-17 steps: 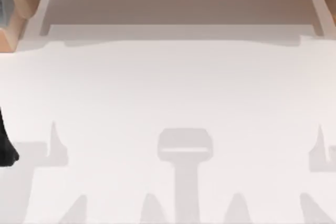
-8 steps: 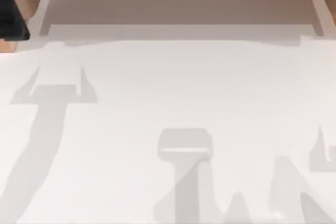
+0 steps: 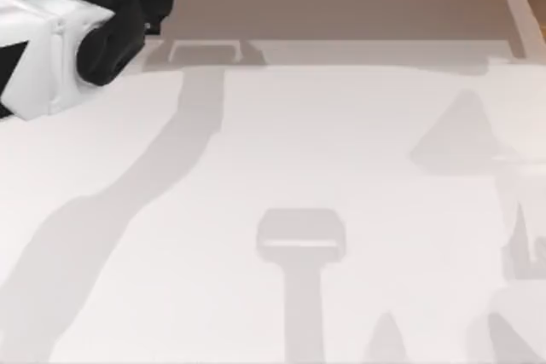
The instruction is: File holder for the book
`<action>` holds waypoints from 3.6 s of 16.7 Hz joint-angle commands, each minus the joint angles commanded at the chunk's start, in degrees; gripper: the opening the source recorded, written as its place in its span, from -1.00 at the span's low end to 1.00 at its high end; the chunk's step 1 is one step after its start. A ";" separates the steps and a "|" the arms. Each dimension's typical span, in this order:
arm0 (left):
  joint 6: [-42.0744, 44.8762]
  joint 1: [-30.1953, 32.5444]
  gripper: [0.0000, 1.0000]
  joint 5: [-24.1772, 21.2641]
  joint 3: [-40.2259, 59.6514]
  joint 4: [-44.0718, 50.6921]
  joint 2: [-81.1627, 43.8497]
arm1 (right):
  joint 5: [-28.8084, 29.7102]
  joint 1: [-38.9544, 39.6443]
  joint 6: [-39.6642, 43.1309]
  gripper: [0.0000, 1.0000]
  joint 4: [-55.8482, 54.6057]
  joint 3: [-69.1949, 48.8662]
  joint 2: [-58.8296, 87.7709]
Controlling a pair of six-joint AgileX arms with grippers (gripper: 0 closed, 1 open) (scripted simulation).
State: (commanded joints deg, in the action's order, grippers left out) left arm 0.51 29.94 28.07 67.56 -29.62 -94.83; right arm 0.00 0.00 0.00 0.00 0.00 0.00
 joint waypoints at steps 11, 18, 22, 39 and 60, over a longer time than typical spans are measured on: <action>0.18 10.15 1.00 9.54 22.79 -9.90 -33.67 | 0.00 0.00 0.00 1.00 0.00 0.00 0.00; 0.16 9.70 1.00 9.06 24.04 -9.31 -34.32 | 0.00 0.00 0.00 1.00 0.00 0.00 0.00; 0.10 8.92 1.00 8.27 27.79 -7.69 -36.52 | 0.00 0.00 0.00 1.00 0.00 0.00 0.00; 0.09 8.77 -0.81 8.11 28.52 -7.37 -36.94 | 0.00 0.00 0.00 1.00 0.00 0.00 0.00; 0.63 8.96 -1.00 7.84 29.57 -4.81 -35.60 | 0.00 0.00 0.00 1.00 0.00 0.00 0.00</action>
State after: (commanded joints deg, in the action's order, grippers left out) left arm 1.13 38.90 35.91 97.13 -34.43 -130.43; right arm 0.00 0.00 0.00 0.00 0.00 0.00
